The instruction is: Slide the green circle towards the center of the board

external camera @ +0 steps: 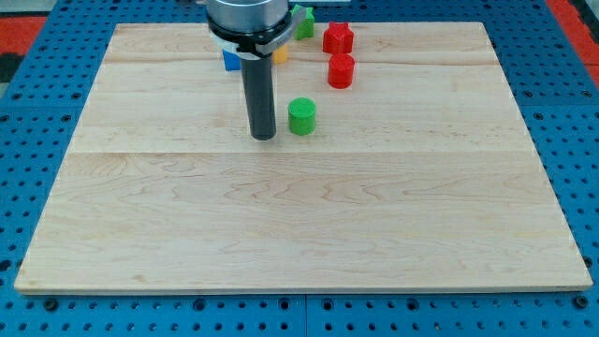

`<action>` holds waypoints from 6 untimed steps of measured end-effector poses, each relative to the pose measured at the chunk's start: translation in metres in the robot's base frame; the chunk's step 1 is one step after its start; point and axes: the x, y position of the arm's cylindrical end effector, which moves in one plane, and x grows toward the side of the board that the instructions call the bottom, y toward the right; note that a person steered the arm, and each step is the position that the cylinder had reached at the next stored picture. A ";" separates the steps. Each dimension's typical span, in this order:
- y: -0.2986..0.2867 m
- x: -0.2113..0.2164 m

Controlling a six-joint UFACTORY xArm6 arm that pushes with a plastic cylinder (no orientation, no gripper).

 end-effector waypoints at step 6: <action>-0.008 -0.015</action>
